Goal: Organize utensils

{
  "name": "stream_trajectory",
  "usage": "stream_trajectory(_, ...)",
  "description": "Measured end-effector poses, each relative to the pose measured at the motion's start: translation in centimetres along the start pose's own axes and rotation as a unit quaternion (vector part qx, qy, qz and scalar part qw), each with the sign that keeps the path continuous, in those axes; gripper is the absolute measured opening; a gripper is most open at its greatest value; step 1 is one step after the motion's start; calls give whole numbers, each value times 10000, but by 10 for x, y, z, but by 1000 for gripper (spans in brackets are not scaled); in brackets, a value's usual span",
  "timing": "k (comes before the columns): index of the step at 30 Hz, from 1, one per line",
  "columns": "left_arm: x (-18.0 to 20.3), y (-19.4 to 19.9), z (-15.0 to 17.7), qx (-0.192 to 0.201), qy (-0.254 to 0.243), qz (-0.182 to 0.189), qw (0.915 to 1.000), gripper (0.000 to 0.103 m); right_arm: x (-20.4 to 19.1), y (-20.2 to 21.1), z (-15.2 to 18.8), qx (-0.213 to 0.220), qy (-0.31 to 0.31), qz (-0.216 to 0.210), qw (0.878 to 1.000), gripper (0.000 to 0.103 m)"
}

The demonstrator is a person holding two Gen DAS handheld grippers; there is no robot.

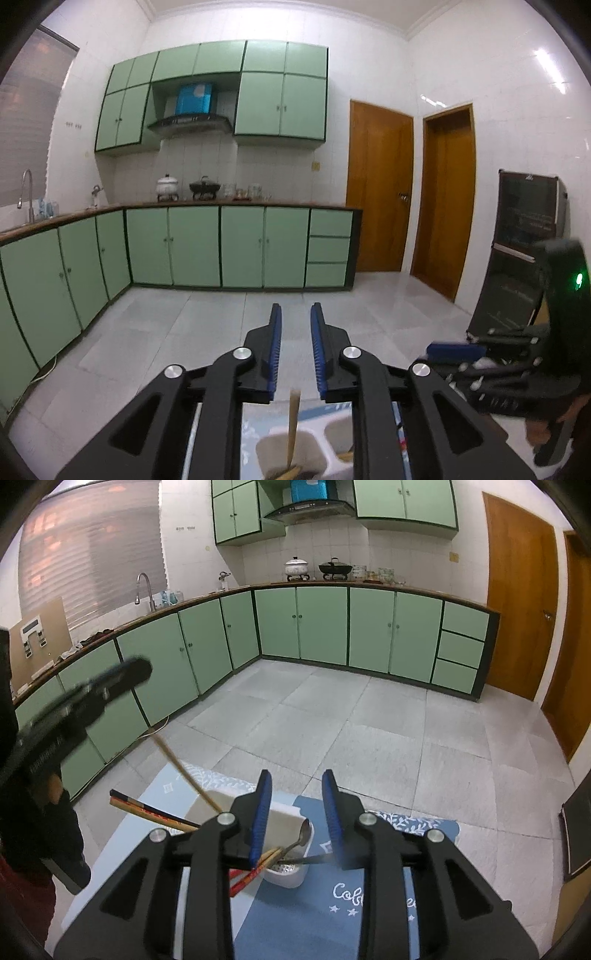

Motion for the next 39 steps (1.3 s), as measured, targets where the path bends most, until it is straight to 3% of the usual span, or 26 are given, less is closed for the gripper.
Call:
stream_trajectory(5,3,3,17,-171,29,-14,9998,25,-1,1,1,11,2,50,10000,31)
stream_trajectory(11,10,20,22,-267,56,31,9996,33,-7,20,6,141,33,91,9999,42)
stream_trajectory(13,14,31,24,-293,72,46,9995,39,-8,29,9,210,36,114,9997,54)
stream_trajectory(18,19,64,29,-302,131,12,9995,50,-11,62,22,424,33,207,9989,72)
stream_trajectory(22,17,95,34,-275,176,-152,9994,65,-14,93,36,594,-12,258,9979,89)
stream_trajectory(25,17,118,40,-303,240,-235,9990,70,-17,114,46,726,-46,280,9970,95)
stream_trajectory(28,21,140,42,-286,229,-289,9989,79,-21,131,55,813,-94,270,9963,97)
stream_trajectory(39,38,205,40,-115,157,-404,9990,92,-50,188,90,1096,-38,89,9939,98)
Point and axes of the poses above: each gripper's, at about its wrist camera, not at the fingertips, and y roughly against the way its jaws point, x to its right, z to its underside, the point moved 10 cm from there along -y, roughly the way its jaws point, and after that the axes turned 9 degrees about -y, right-handed, at the moved point
